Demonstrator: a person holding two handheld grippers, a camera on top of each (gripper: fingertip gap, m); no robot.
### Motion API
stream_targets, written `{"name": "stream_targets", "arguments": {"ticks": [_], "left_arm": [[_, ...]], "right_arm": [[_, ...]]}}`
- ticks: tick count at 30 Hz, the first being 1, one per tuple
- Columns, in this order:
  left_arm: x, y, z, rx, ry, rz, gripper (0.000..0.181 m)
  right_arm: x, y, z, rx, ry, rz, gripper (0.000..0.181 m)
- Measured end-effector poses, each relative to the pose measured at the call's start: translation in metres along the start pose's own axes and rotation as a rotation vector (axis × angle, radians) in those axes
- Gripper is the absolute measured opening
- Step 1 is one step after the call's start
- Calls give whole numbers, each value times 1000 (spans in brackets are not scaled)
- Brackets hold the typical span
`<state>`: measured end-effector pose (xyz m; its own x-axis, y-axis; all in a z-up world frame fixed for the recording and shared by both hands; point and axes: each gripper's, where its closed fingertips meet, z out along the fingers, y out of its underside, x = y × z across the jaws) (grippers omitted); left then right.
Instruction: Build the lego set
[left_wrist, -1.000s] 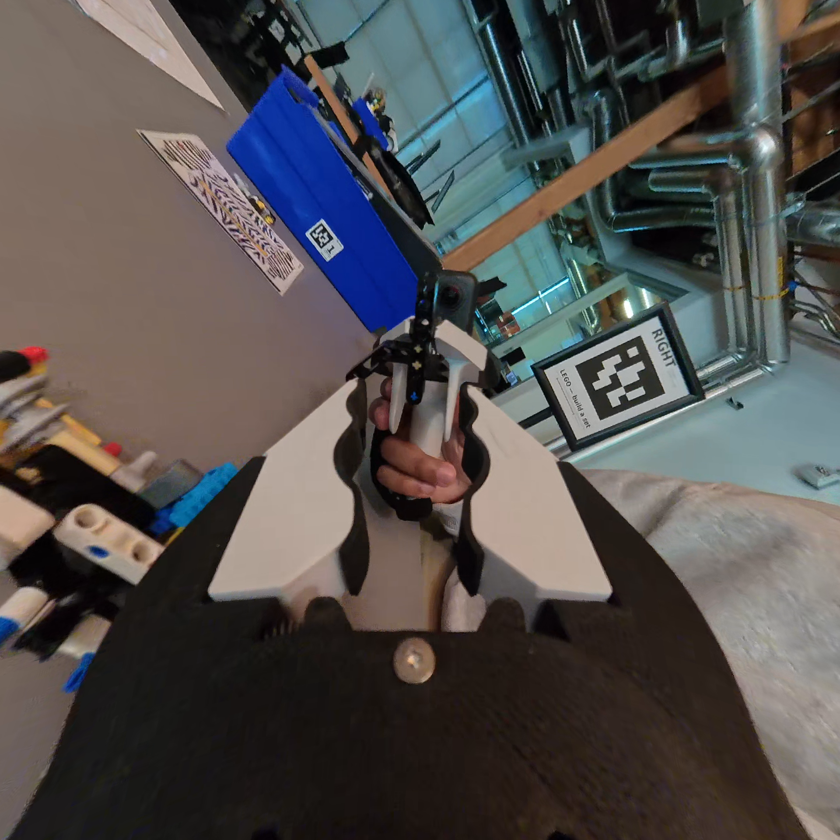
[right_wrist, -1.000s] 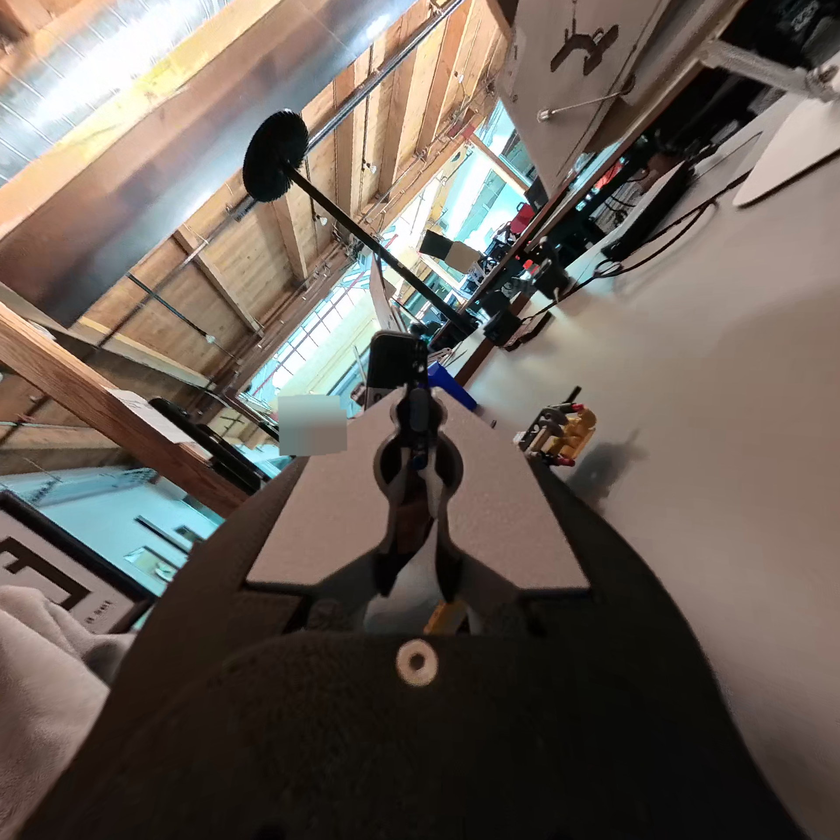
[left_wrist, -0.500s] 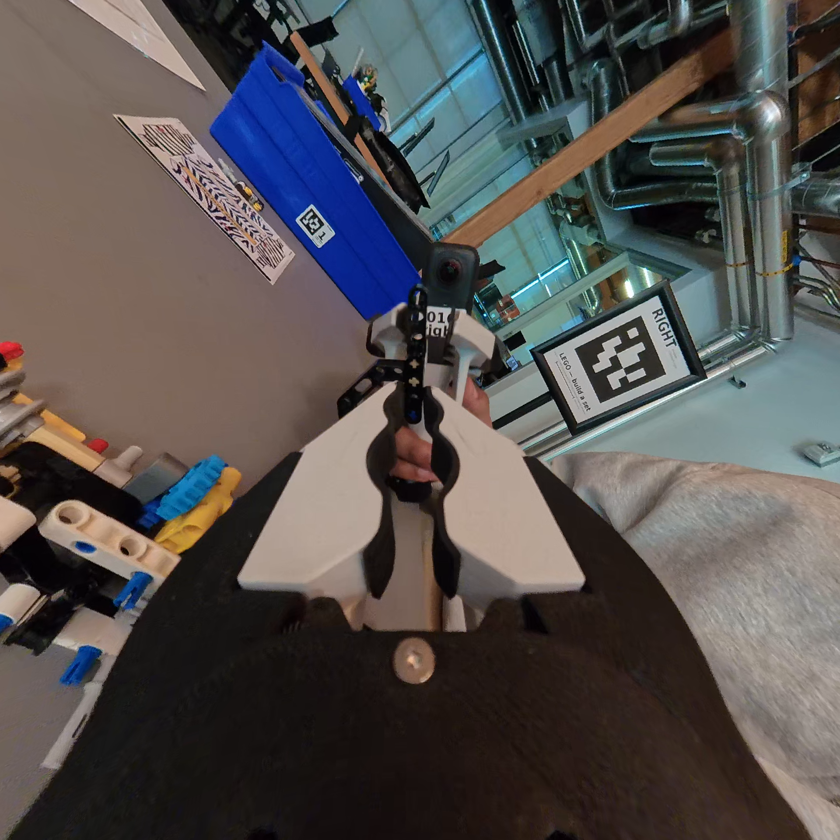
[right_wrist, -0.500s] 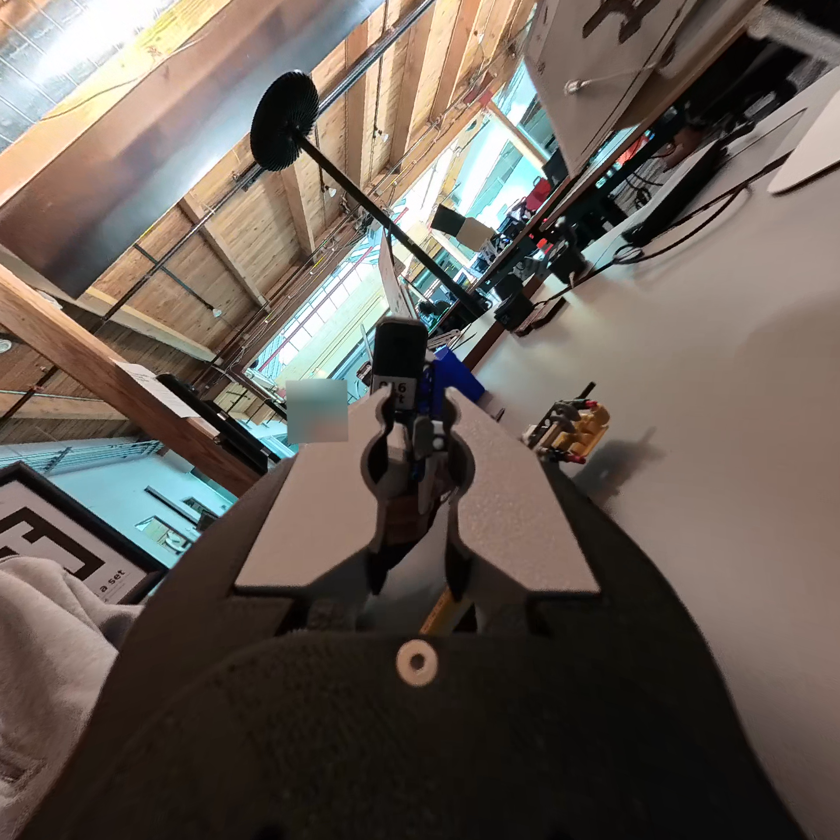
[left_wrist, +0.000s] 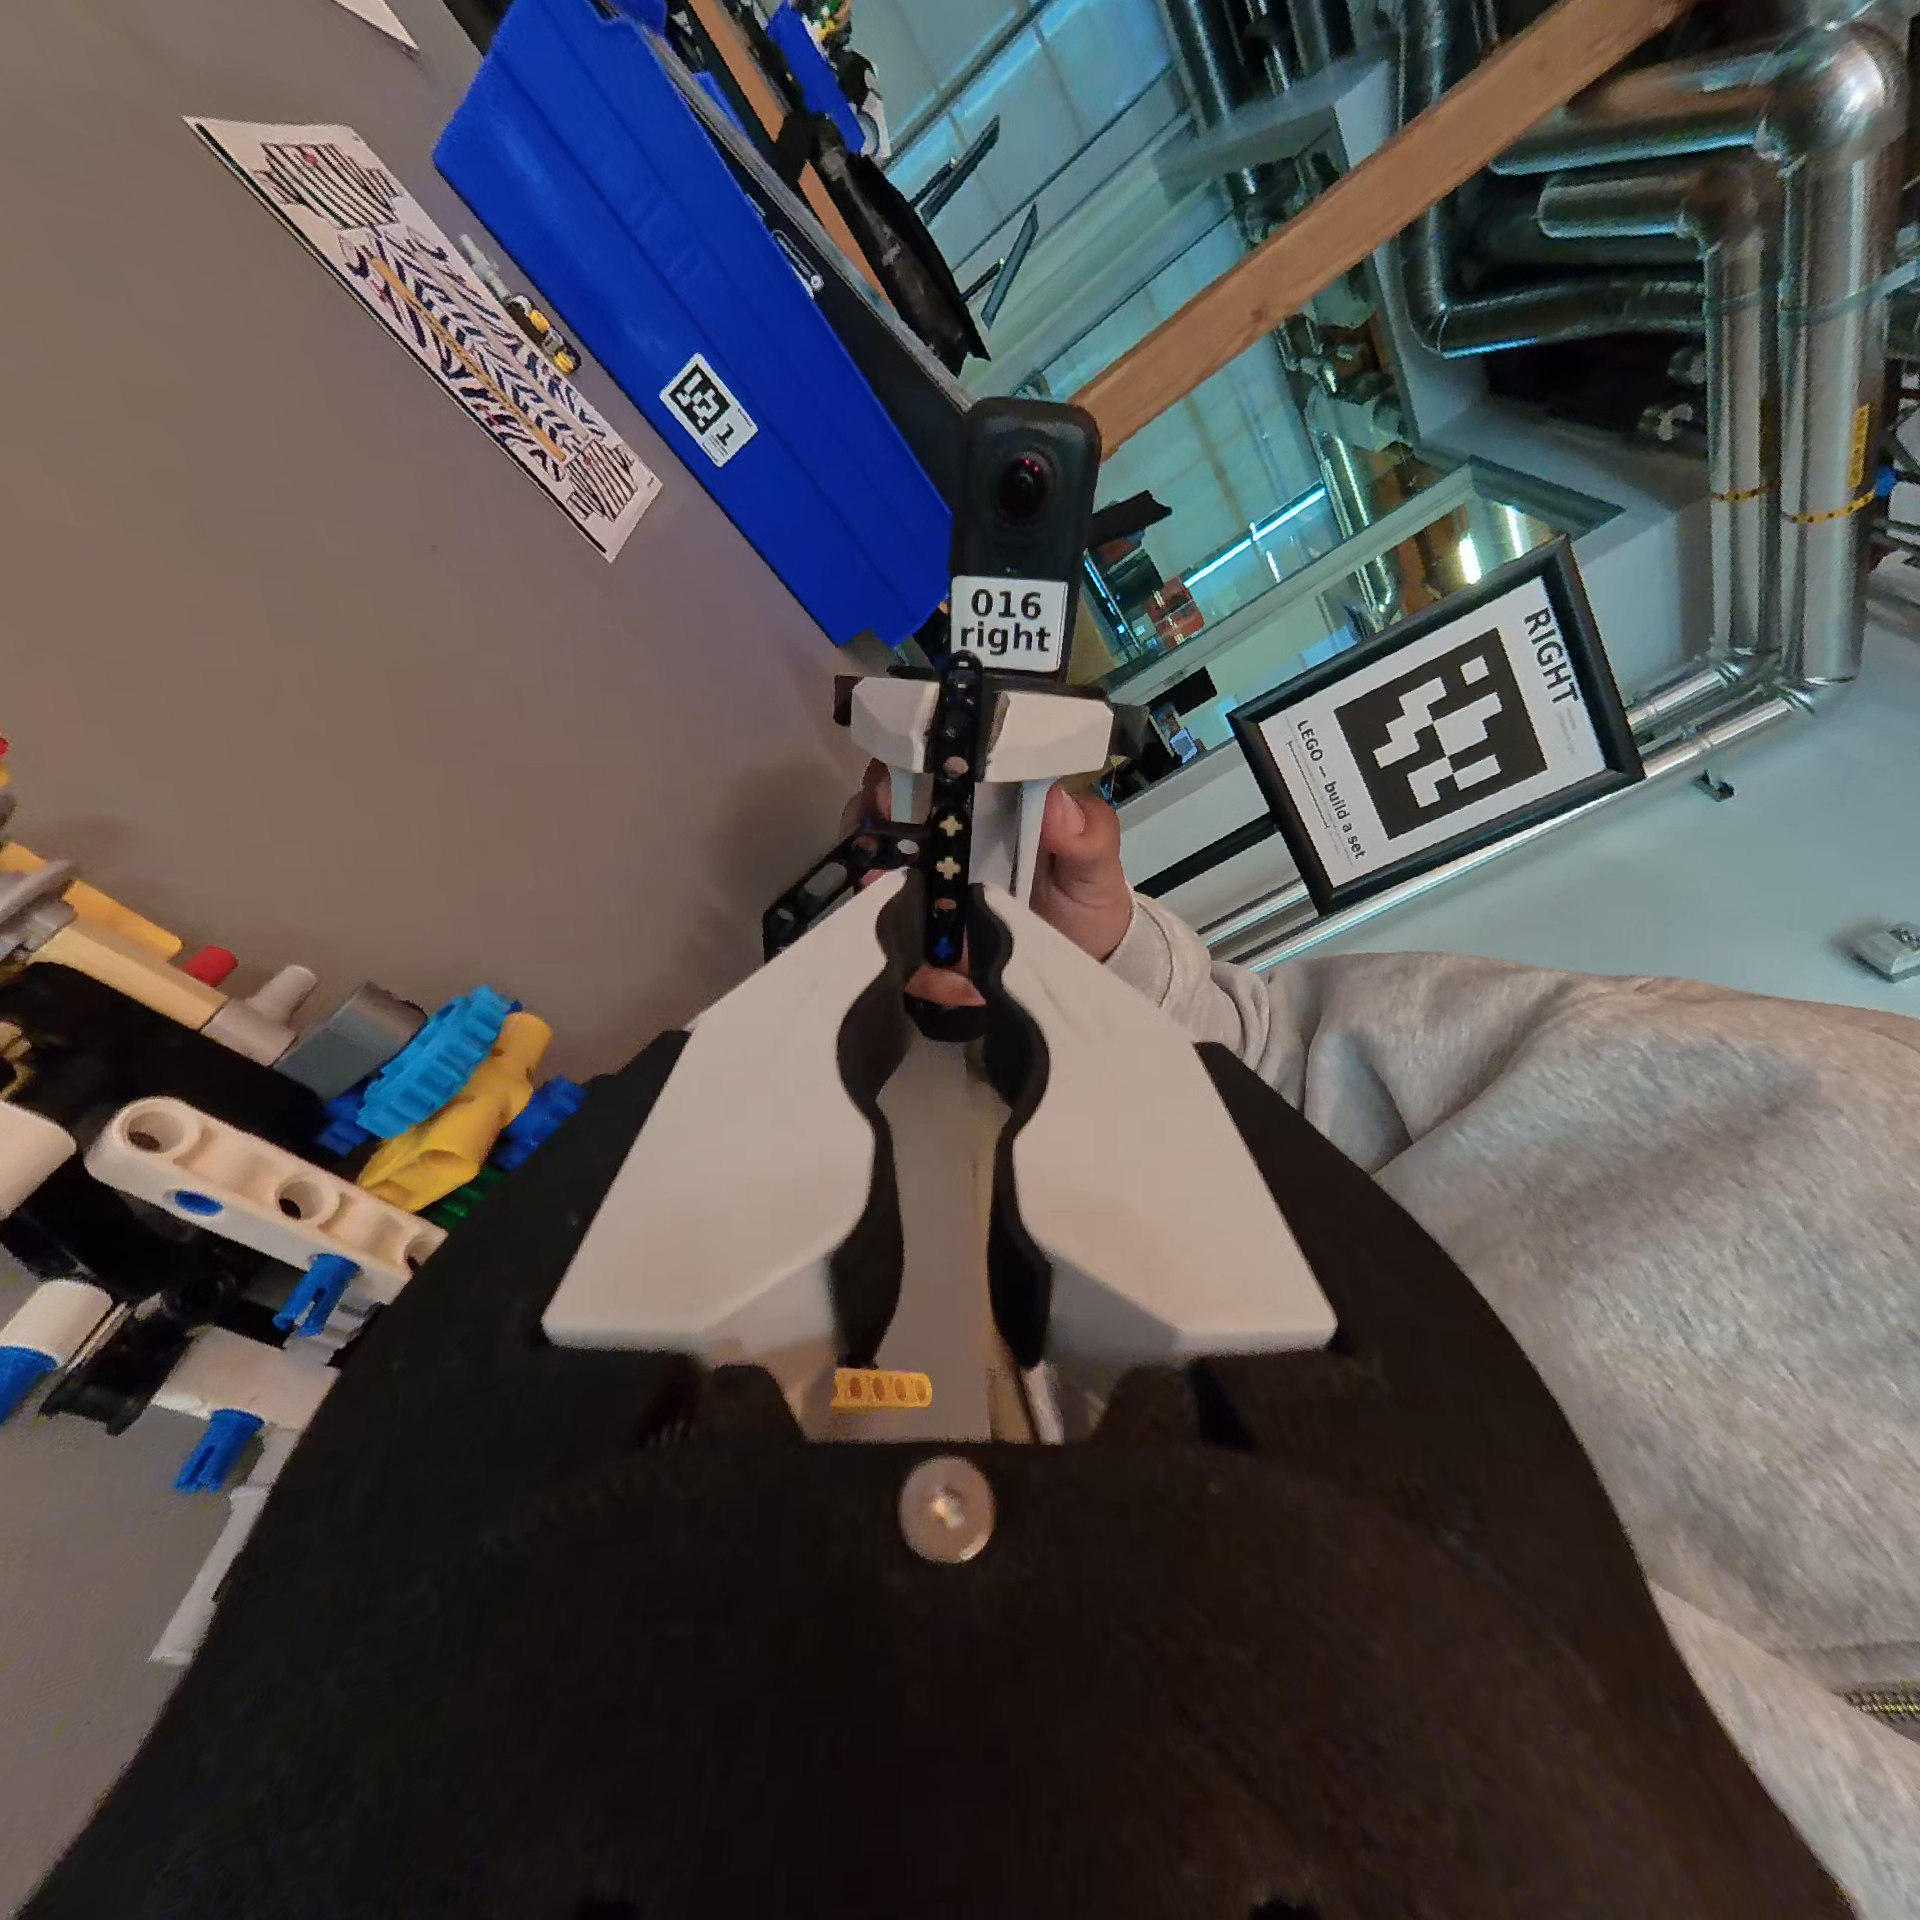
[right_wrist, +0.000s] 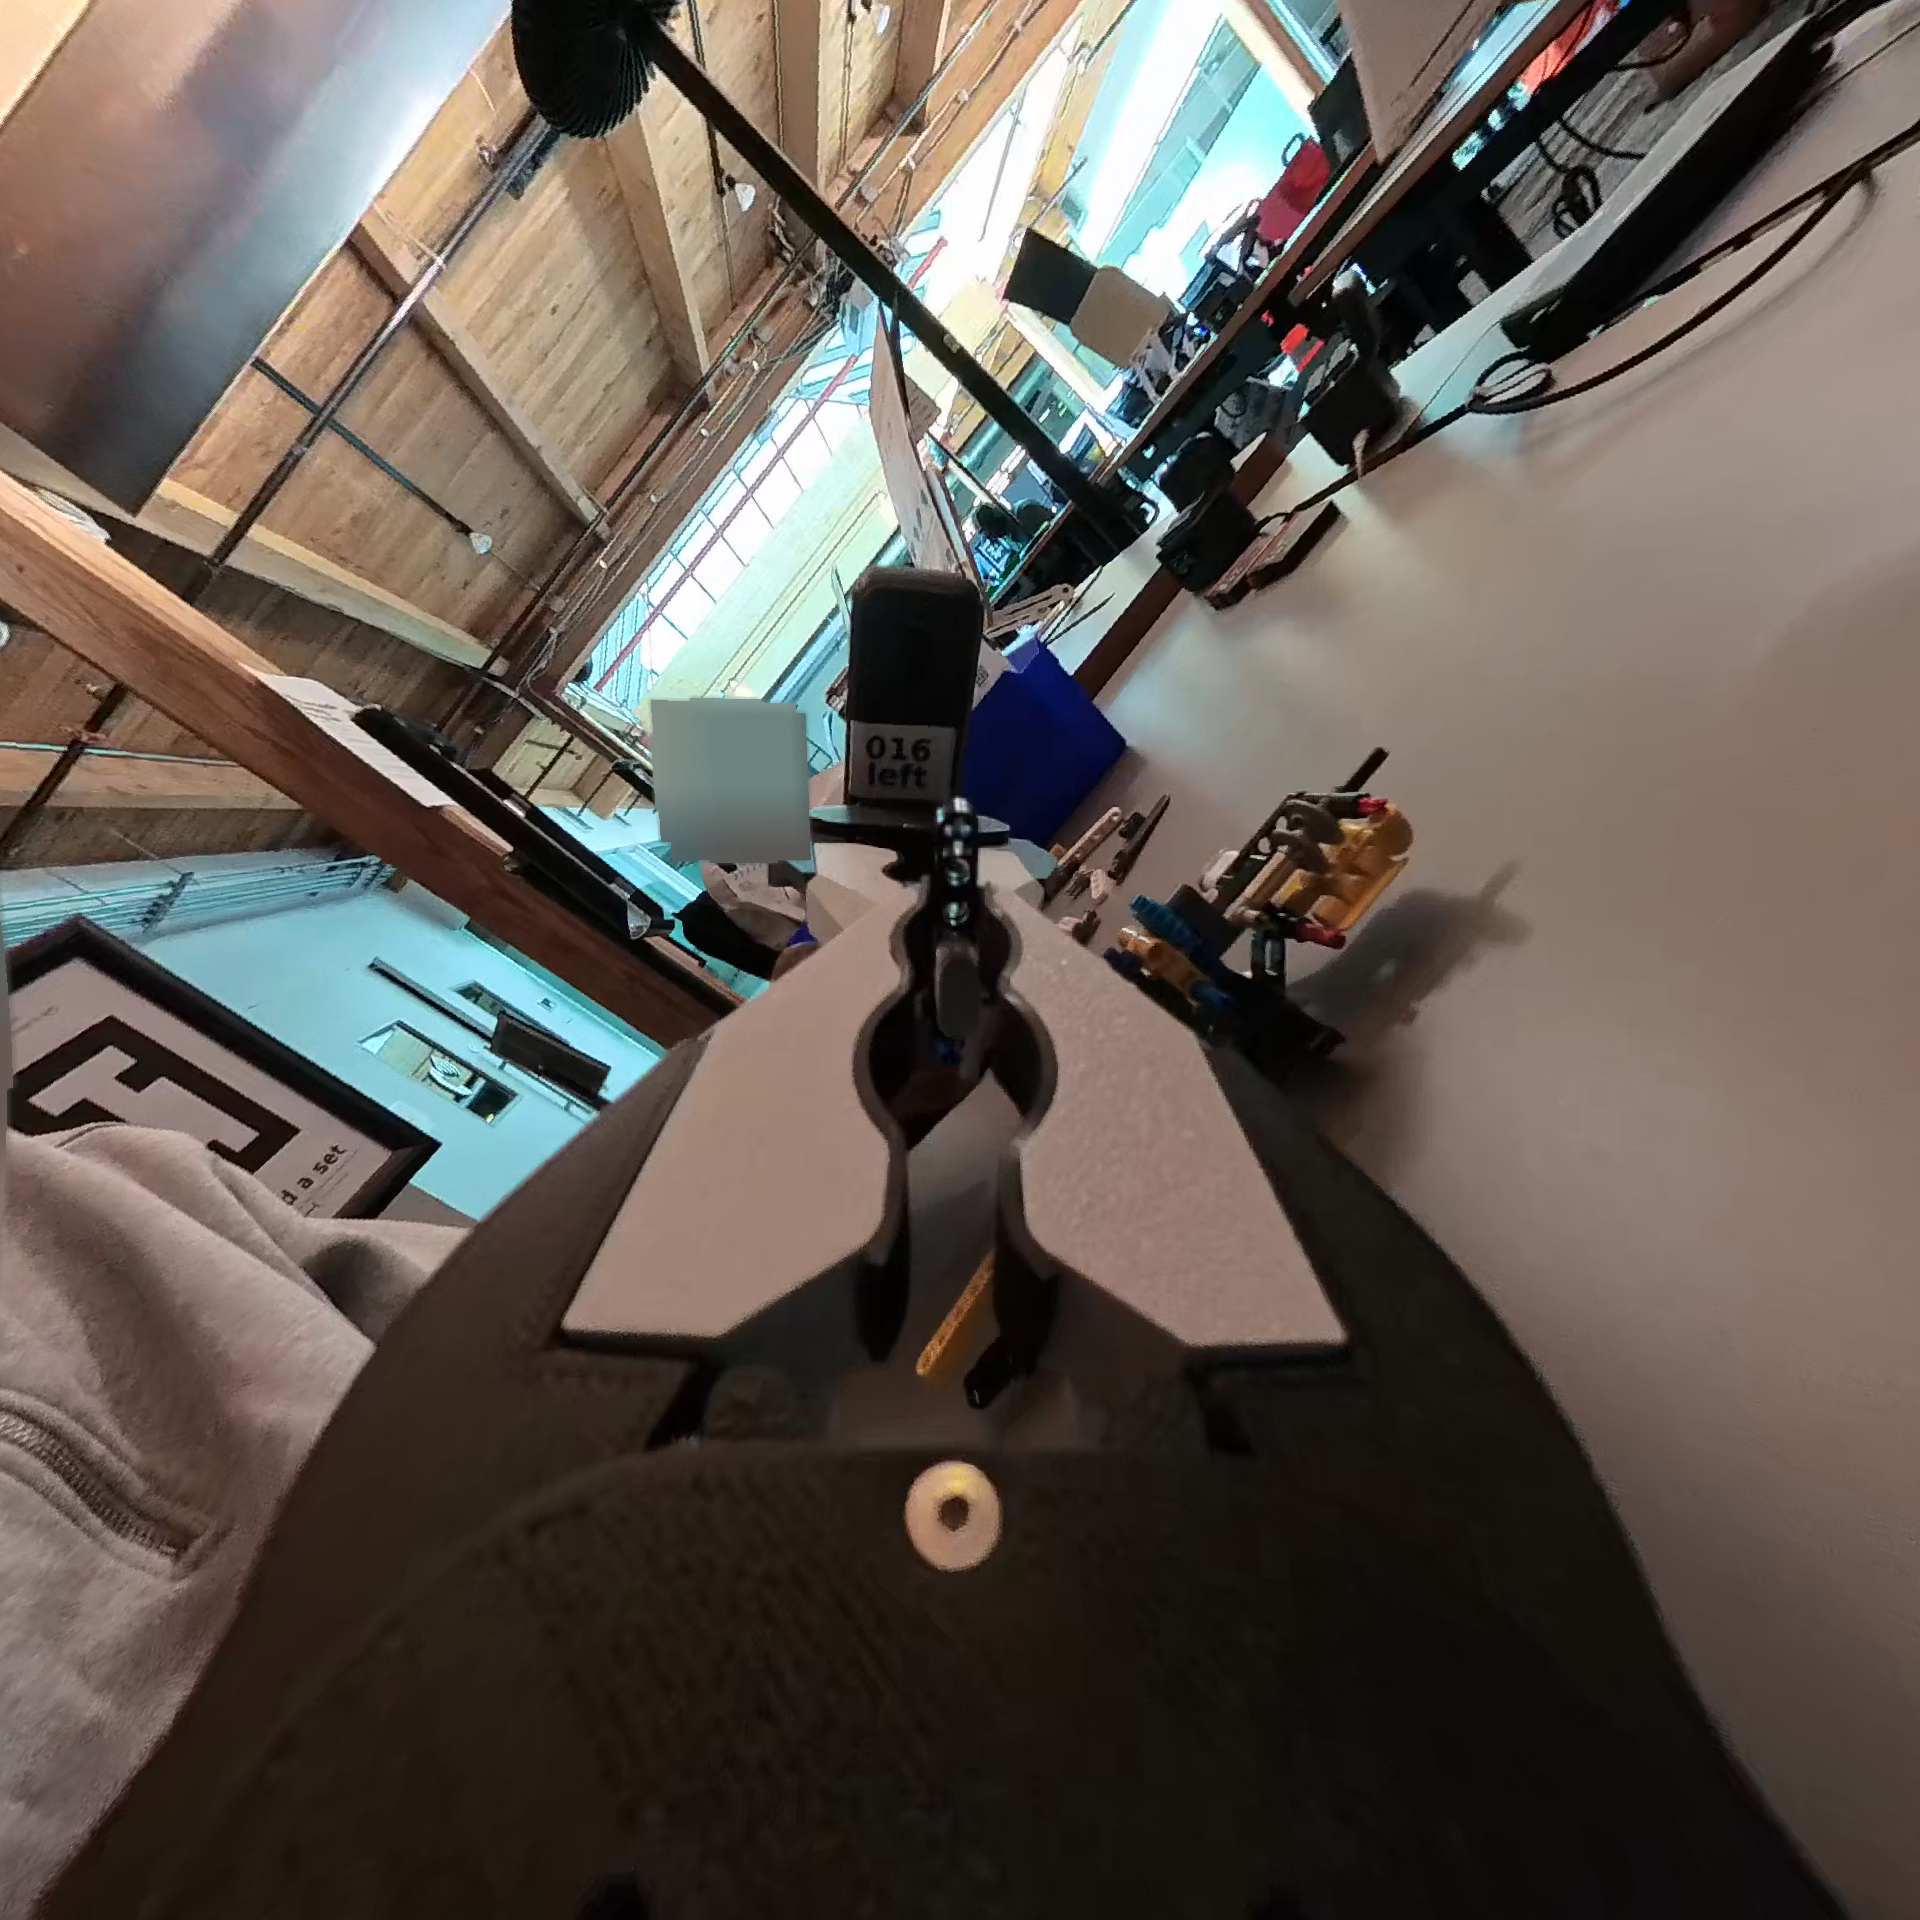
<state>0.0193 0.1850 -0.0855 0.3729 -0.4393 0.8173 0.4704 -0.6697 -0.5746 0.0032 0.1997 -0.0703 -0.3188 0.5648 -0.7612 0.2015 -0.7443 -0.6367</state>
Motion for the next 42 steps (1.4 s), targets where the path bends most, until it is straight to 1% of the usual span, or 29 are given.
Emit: {"name": "stream_targets", "arguments": {"ticks": [1,3,6,8,10,12,13,16,18,20,22,24,28,31,33,38,40,42], "left_arm": [[-1,0,-2,-2,-6,4,6],[1,-7,-11,33,5,4,15],[2,-29,-40,170,37,-40,23],[-17,-41,-66,270,-44,-85,30],[-48,-43,-89,328,-193,-141,39],[-74,-36,-103,324,-310,-196,45],[-81,-33,-105,317,-335,-215,47],[-86,-27,-99,285,-316,-261,53],[-89,-18,-89,226,-315,-286,57],[-92,-12,-79,184,-305,-306,55],[-91,-12,-73,170,-285,-313,54],[-93,-10,-68,148,-293,-311,47],[-98,-13,-64,139,-279,-318,33],[-95,-16,-62,158,-234,-322,22],[-93,-18,-63,183,-209,-327,21],[-84,-23,-64,231,-143,-329,20],[-77,-24,-62,246,-91,-337,20],[-71,-26,-61,257,-53,-328,19]], "right_arm": [[1,0,0,-6,8,-4,5],[3,-5,-2,9,28,0,5],[10,-10,-8,6,43,43,5],[16,-15,-11,6,57,83,4],[24,-19,-11,2,66,151,5],[33,-17,-7,-30,66,236,5],[38,-16,-4,-49,66,283,5],[57,-7,7,-115,64,457,5],[68,1,13,-171,71,531,4],[78,6,17,-221,106,547,5],[85,8,20,-261,146,518,5],[89,7,21,-286,178,482,5],[93,3,24,-274,183,474,5],[93,7,26,-252,164,492,5],[90,8,27,-227,139,482,5],[76,8,26,-149,94,353,5],[74,7,25,-116,85,339,5],[68,4,26,-93,40,340,5]]}}
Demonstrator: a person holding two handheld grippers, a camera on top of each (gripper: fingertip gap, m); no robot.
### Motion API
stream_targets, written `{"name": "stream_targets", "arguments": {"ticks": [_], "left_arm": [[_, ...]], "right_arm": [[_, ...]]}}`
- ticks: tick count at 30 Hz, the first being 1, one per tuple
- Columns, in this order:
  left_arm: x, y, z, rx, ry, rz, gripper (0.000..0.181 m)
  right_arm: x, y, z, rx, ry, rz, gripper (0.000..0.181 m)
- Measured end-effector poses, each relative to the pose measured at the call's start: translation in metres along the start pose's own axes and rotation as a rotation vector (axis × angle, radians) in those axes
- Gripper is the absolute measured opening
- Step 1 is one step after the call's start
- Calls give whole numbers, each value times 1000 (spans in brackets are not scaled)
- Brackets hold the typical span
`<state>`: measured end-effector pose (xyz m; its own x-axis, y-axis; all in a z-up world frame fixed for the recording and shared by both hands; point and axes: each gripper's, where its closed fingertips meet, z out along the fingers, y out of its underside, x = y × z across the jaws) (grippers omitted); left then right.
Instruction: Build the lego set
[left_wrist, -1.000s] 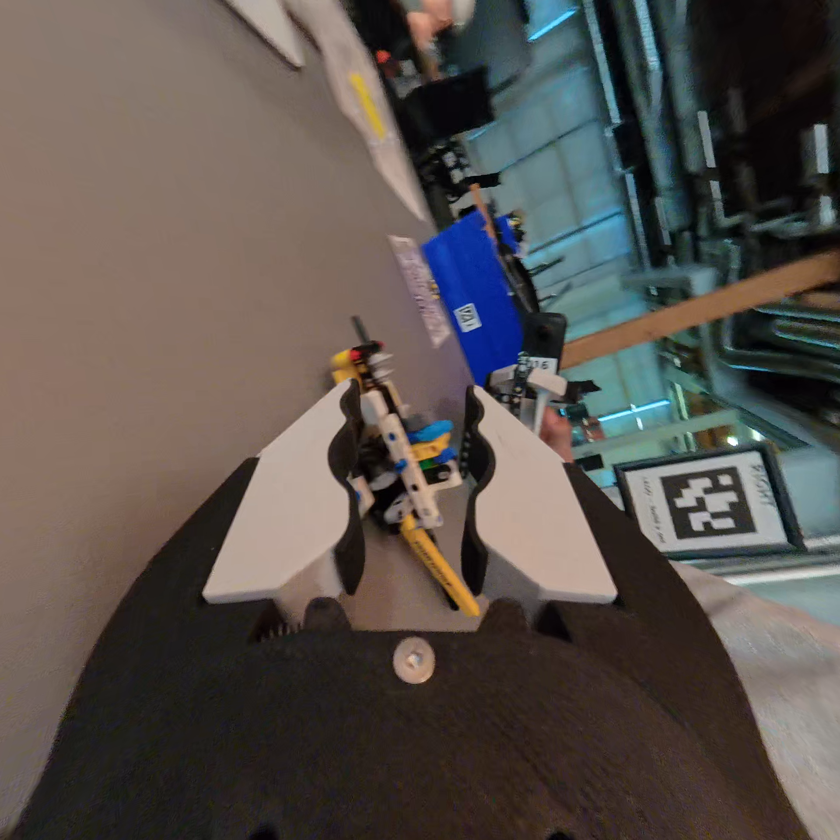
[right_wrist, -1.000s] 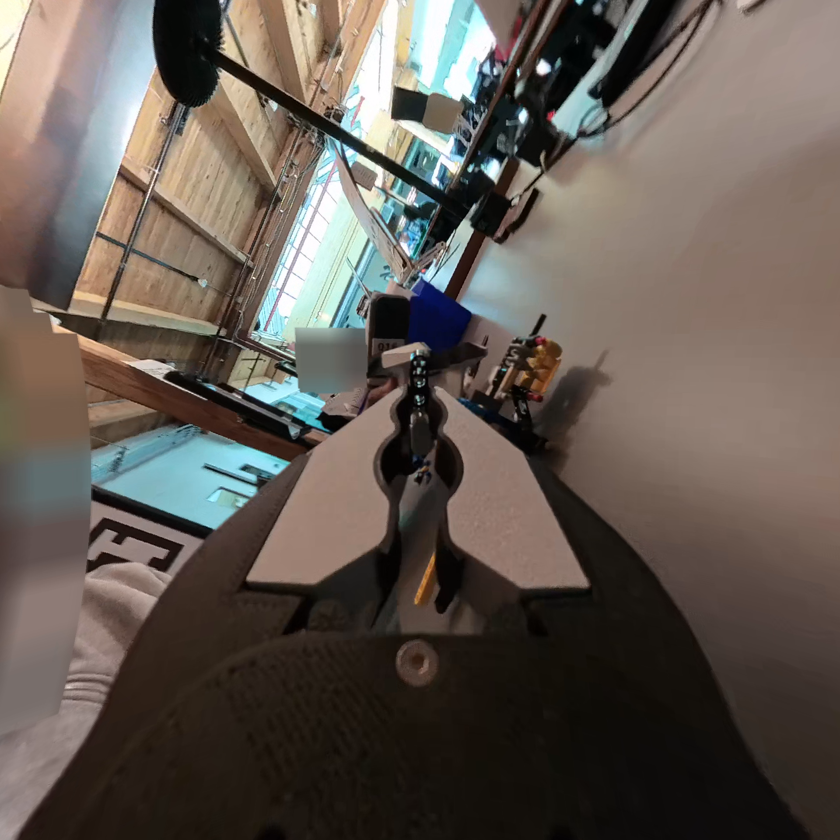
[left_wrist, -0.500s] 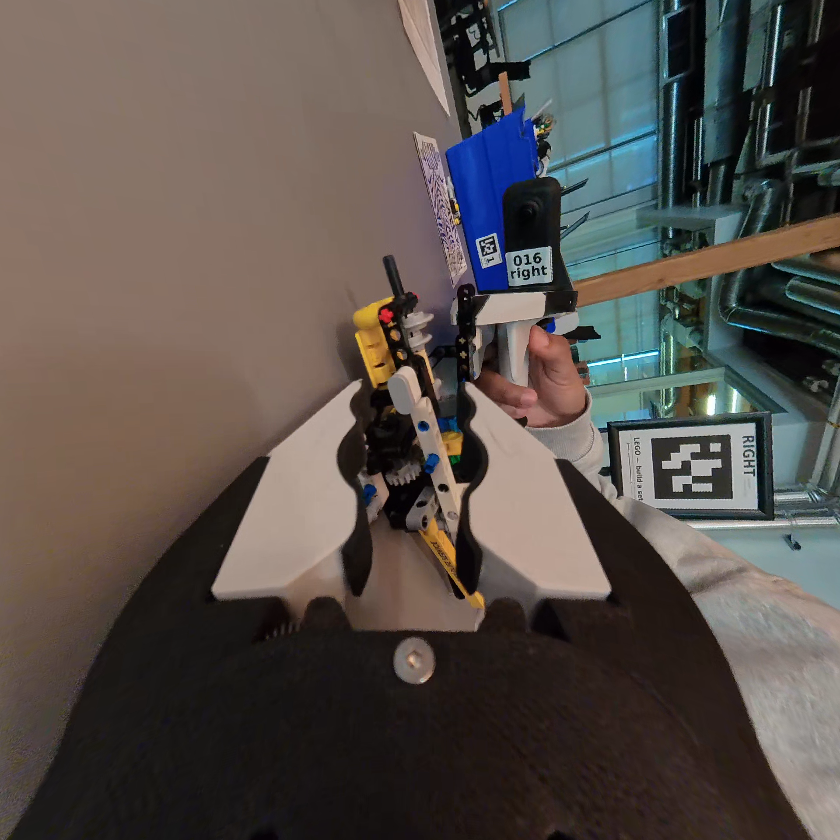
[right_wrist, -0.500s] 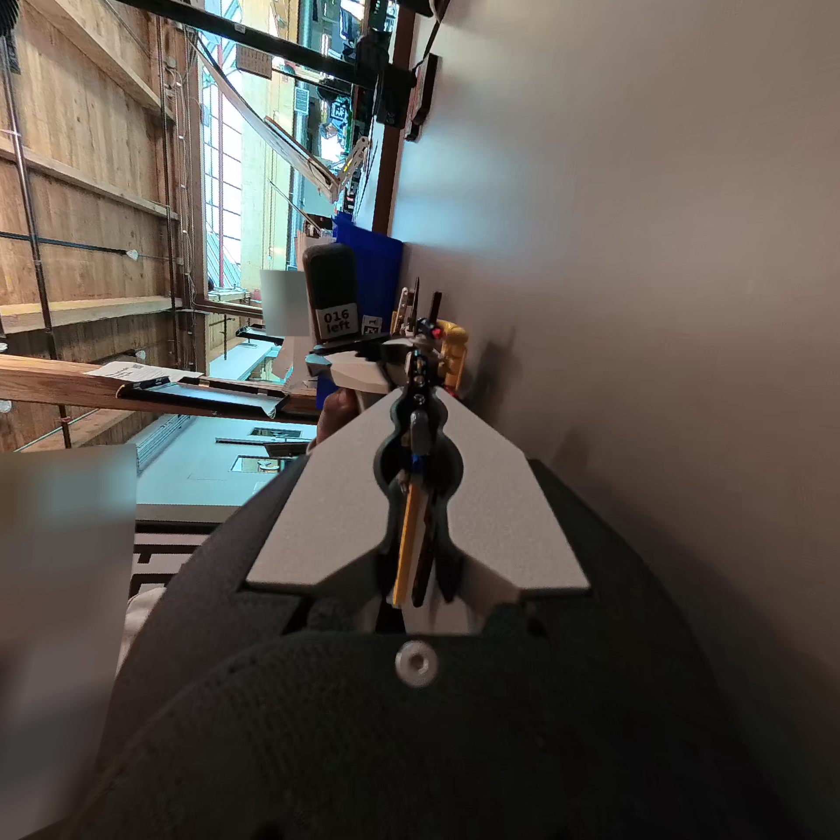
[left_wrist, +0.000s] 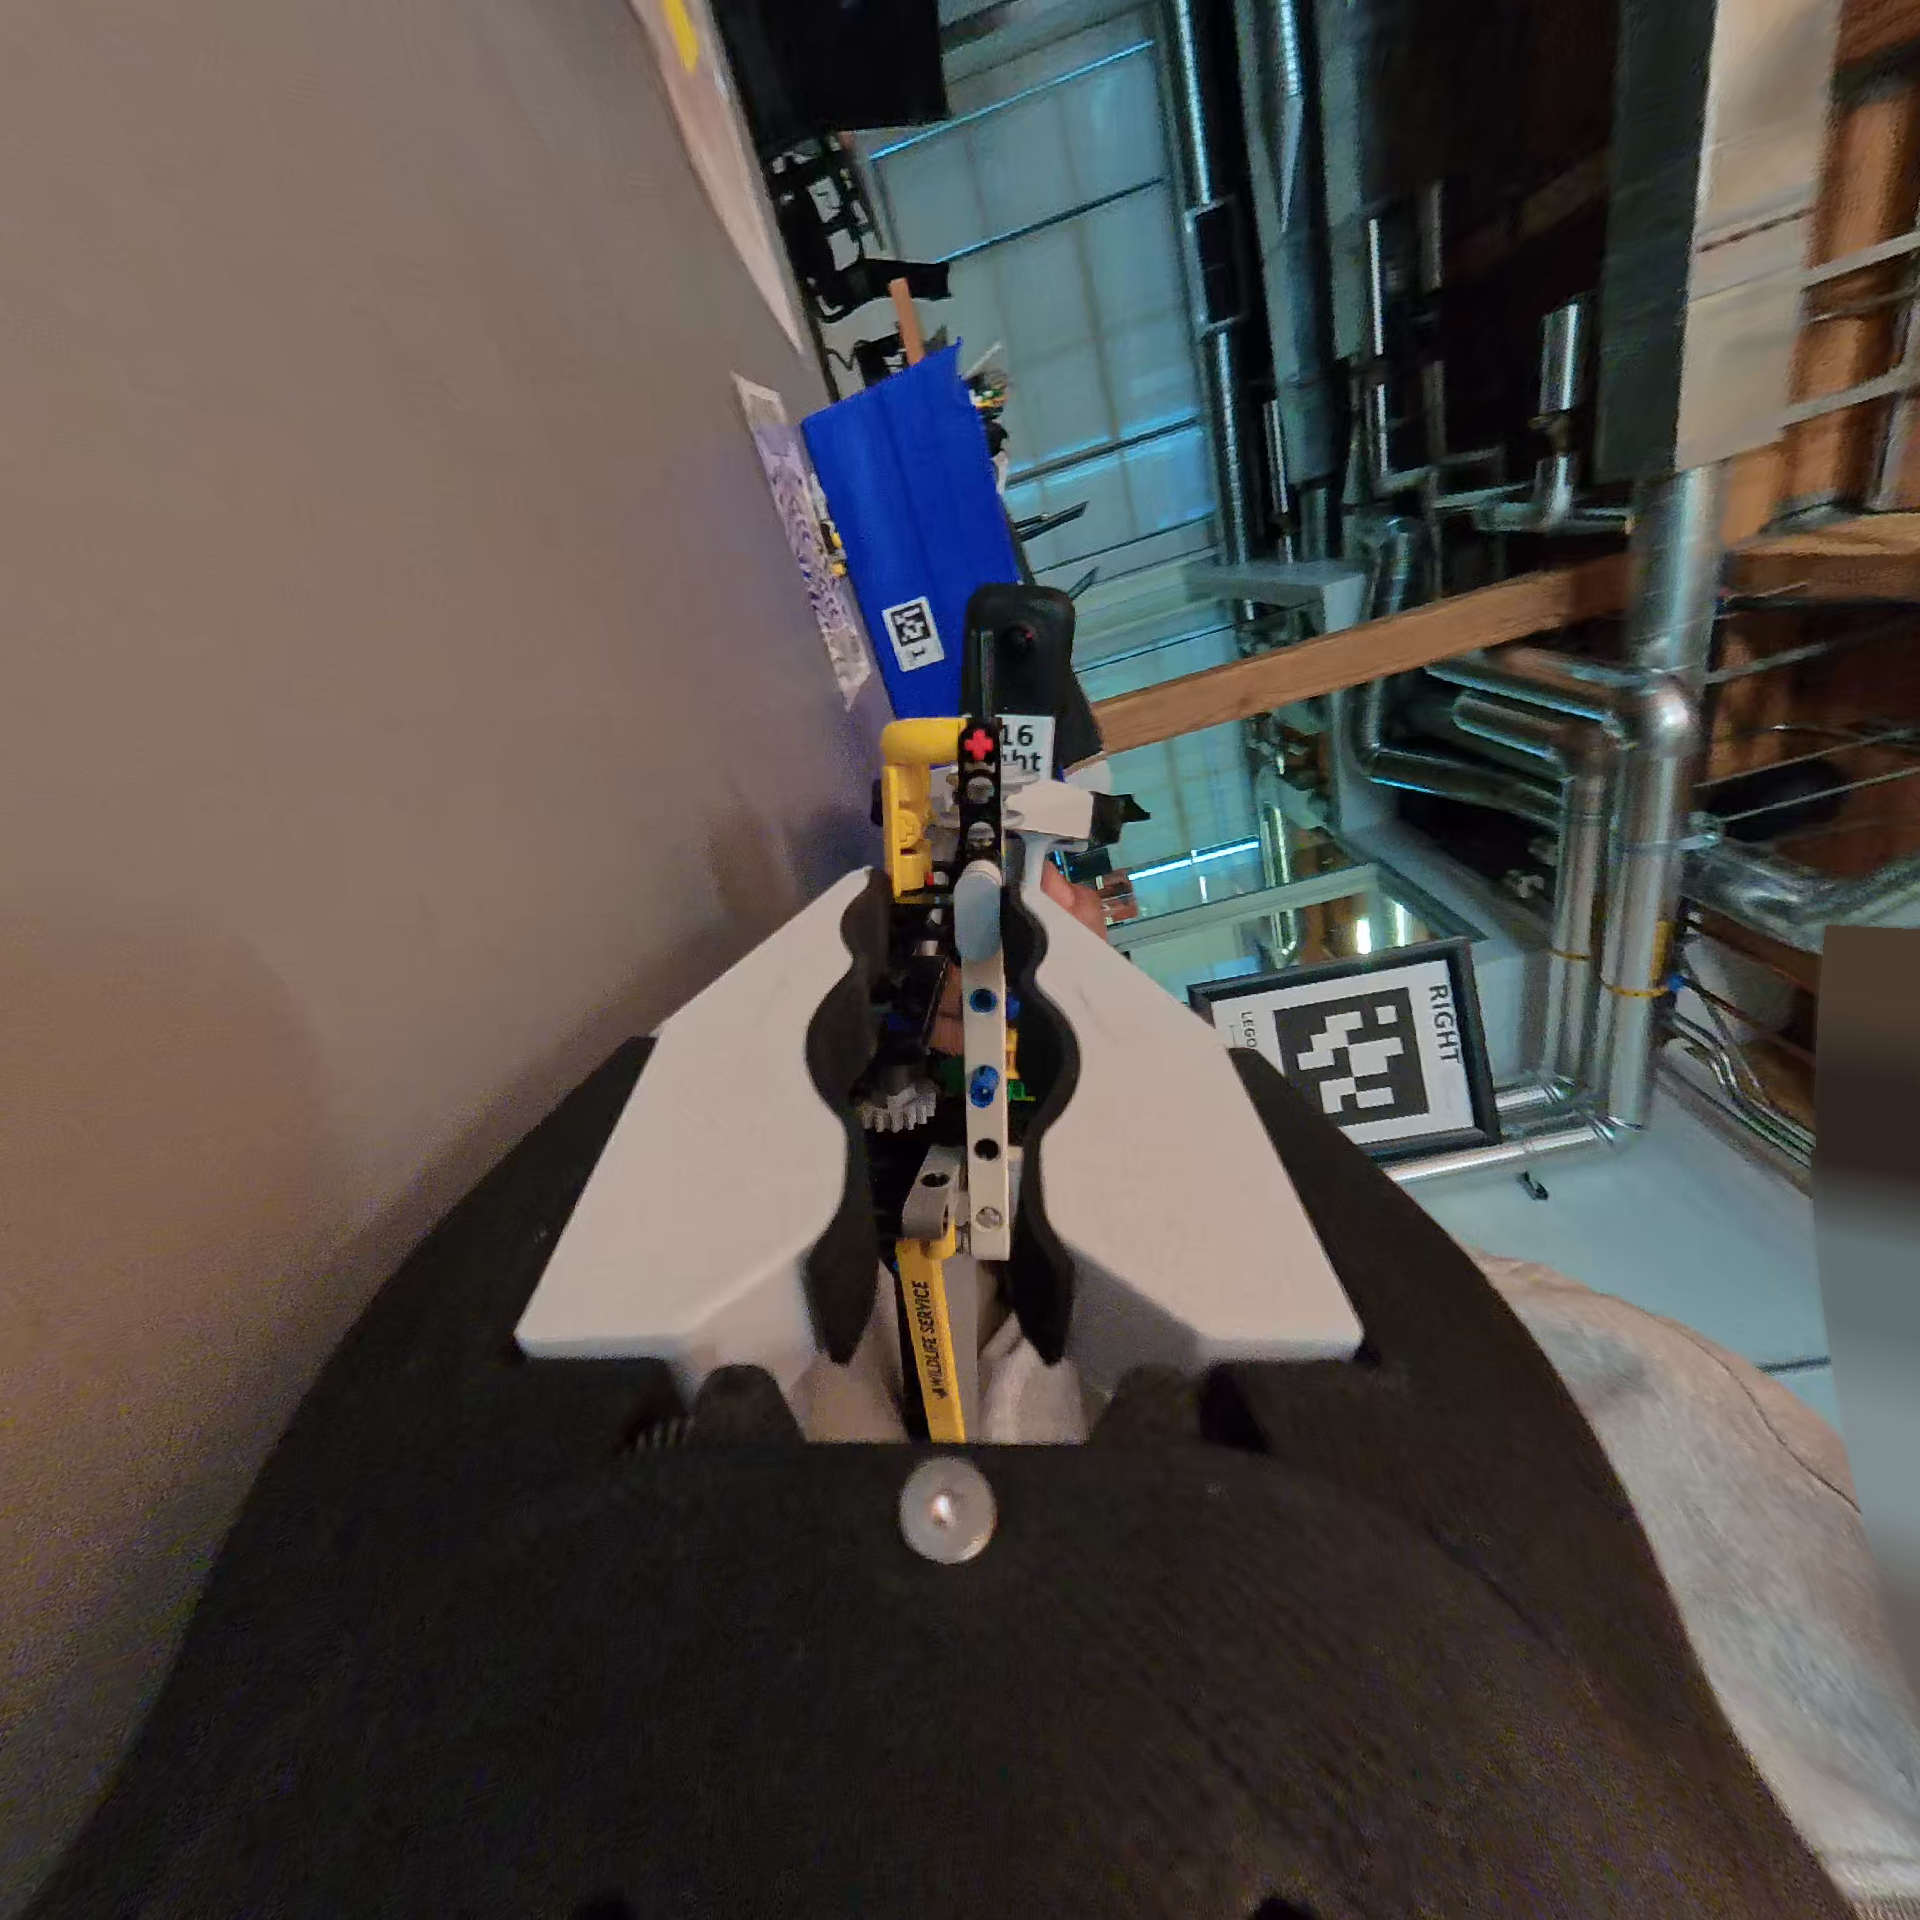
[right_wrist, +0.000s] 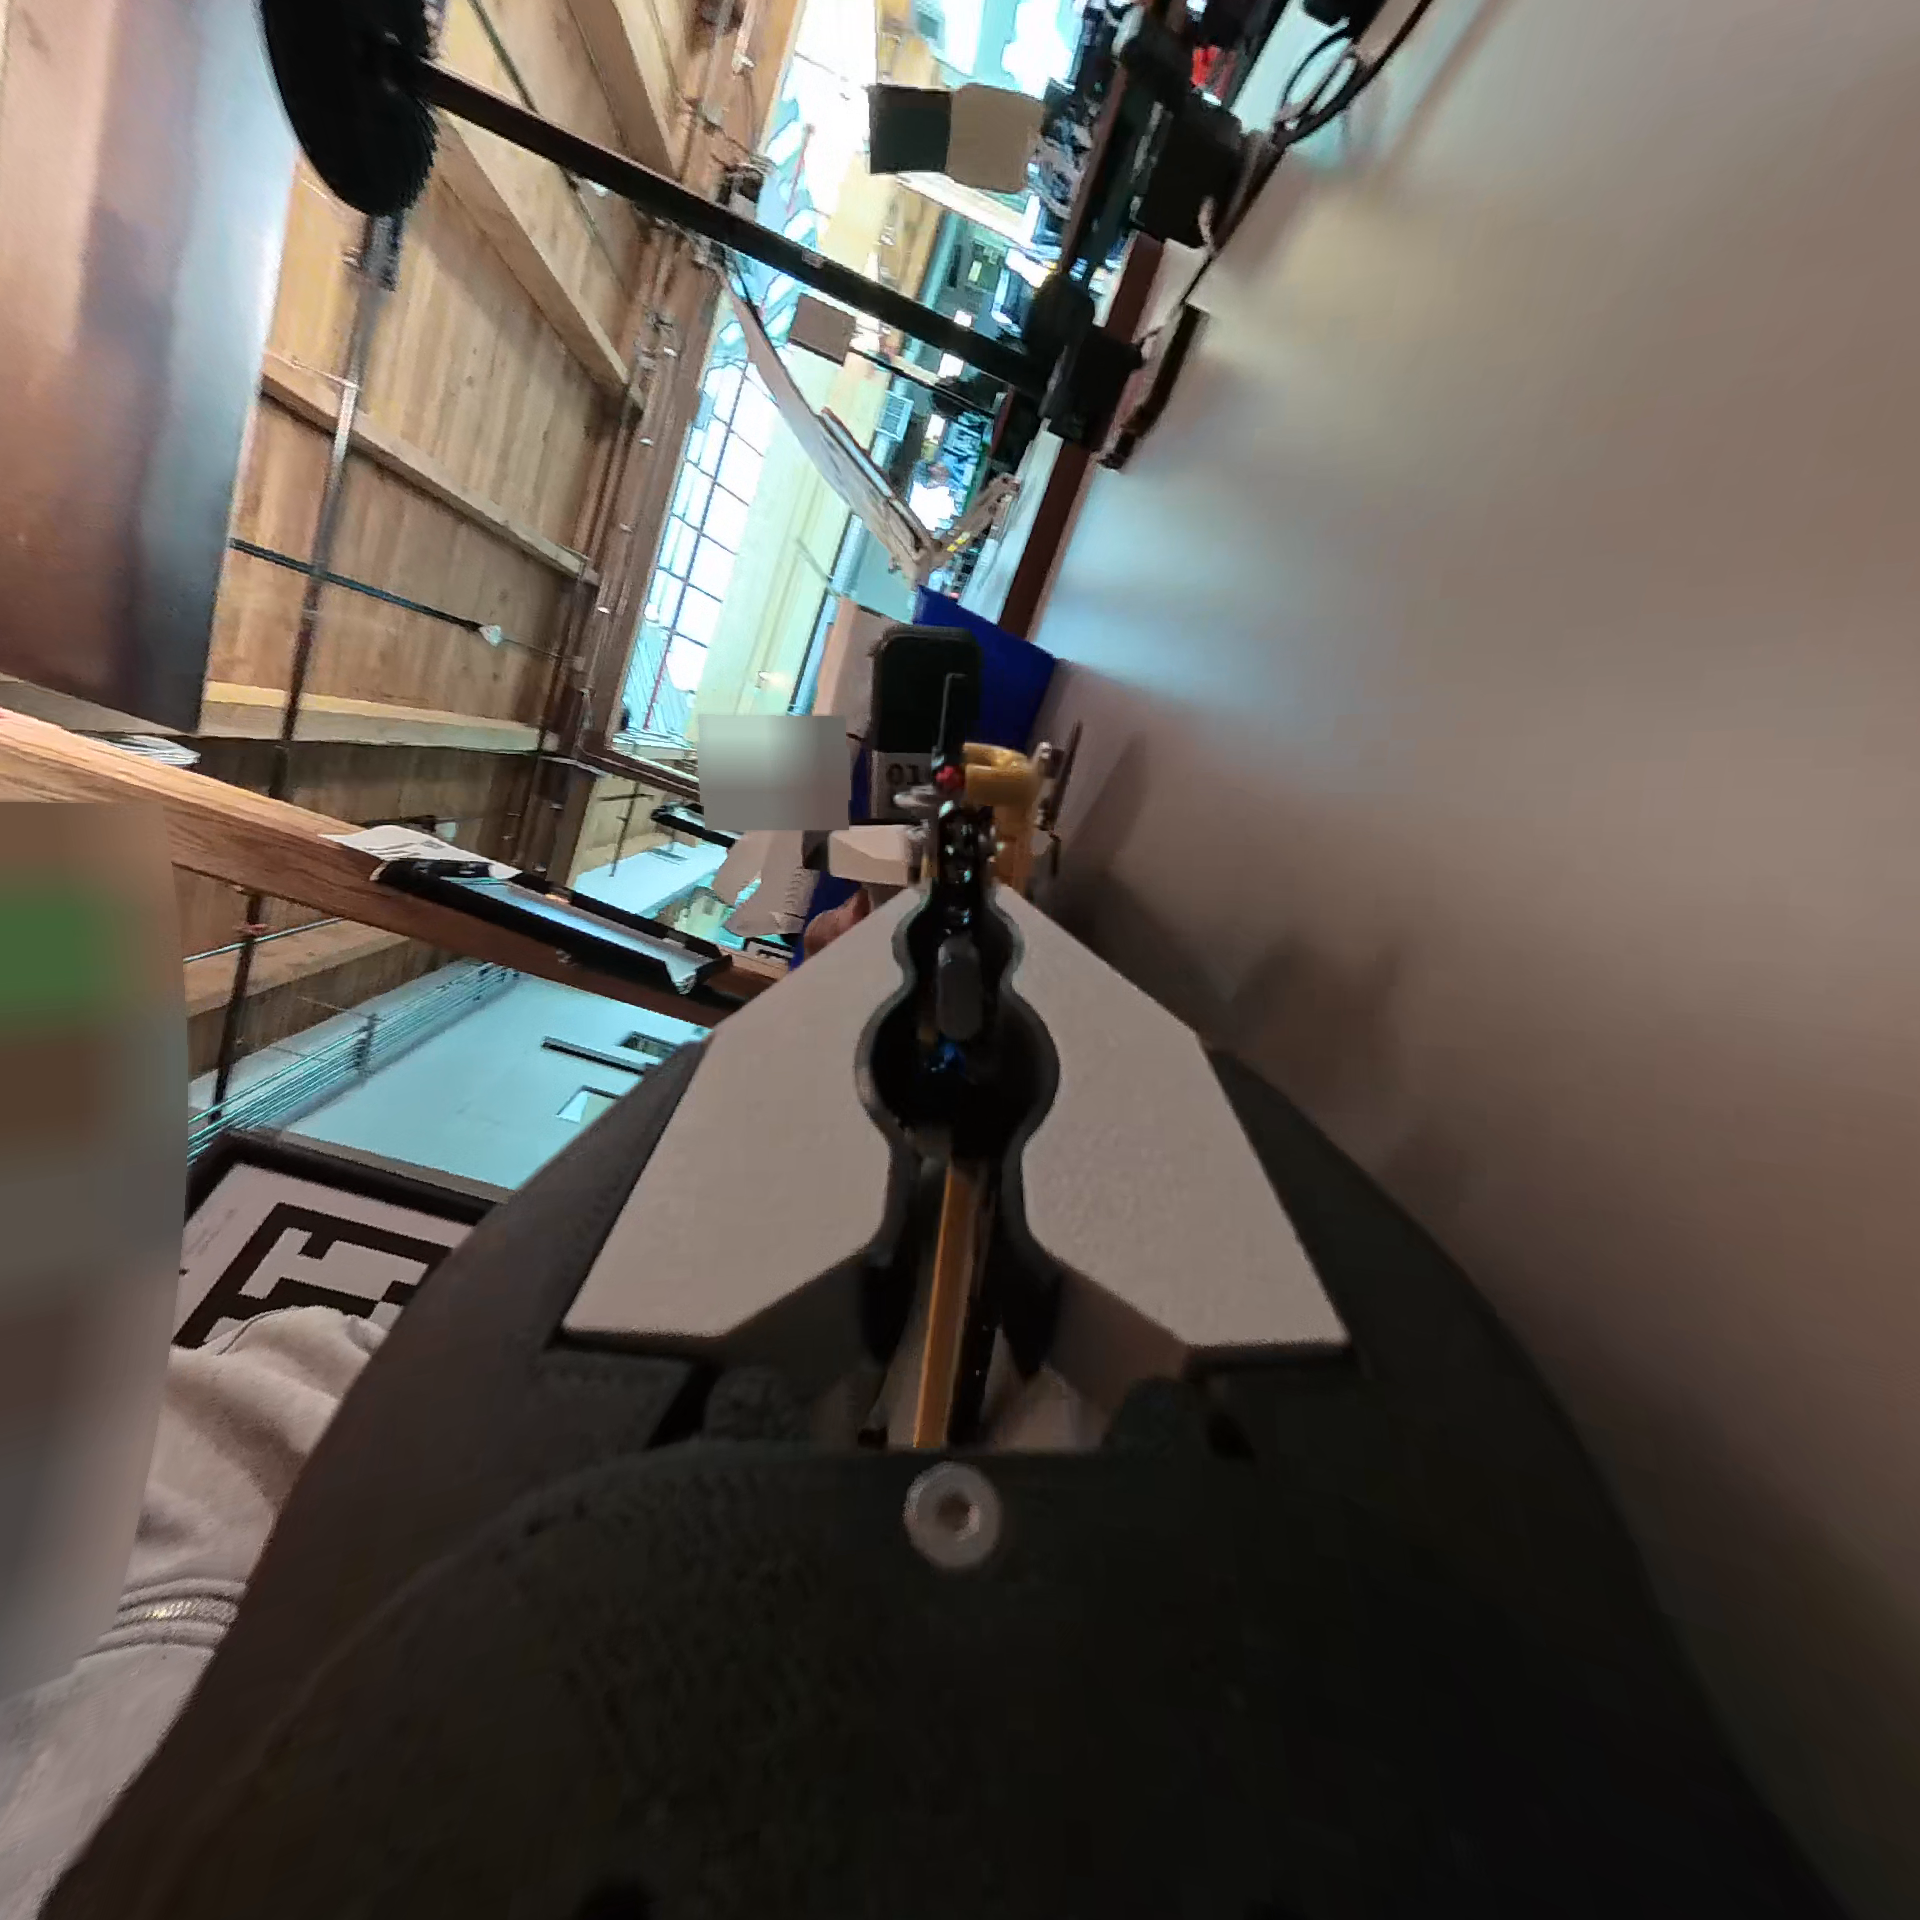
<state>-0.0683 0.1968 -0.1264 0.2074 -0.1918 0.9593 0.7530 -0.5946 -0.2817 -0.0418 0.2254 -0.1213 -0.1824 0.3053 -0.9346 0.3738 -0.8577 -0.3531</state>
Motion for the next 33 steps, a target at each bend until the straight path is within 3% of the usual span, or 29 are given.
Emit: {"name": "stream_targets", "arguments": {"ticks": [14,33], "left_arm": [[9,6,7,-17,45,37,19],[7,10,10,-57,-37,179,20]], "right_arm": [[-12,2,1,24,-64,-50,5],[-8,3,-1,13,-70,15,5]]}}
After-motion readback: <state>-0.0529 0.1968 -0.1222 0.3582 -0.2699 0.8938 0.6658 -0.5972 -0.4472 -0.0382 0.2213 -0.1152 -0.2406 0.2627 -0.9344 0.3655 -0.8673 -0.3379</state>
